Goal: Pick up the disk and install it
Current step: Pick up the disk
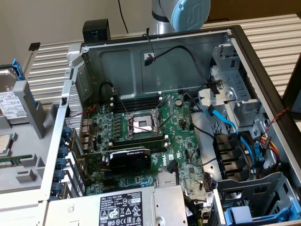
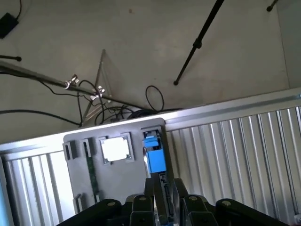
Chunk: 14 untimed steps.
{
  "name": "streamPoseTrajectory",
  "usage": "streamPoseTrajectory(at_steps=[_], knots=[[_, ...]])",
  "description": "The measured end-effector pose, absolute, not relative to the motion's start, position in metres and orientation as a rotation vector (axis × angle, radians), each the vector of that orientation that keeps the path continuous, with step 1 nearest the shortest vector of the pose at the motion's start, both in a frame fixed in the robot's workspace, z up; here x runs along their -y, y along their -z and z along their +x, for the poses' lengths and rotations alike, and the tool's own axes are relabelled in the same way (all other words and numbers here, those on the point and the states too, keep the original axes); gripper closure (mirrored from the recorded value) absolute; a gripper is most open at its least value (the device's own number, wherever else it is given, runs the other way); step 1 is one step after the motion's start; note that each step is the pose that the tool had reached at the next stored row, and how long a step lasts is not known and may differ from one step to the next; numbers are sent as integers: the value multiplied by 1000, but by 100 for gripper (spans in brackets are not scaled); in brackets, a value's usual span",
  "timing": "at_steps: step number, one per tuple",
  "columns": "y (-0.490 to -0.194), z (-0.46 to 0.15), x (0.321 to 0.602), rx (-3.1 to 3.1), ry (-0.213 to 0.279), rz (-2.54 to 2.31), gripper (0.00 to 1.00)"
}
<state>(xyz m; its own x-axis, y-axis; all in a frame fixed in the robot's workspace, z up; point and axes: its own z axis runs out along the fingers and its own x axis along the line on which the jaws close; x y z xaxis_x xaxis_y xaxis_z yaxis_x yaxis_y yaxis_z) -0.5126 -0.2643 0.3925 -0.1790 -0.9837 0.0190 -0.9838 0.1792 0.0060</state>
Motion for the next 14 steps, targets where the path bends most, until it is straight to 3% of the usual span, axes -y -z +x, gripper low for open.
streamPoseTrajectory(at_steps=[14], knots=[[-392,-513,264,2128,-15,2287,69]])
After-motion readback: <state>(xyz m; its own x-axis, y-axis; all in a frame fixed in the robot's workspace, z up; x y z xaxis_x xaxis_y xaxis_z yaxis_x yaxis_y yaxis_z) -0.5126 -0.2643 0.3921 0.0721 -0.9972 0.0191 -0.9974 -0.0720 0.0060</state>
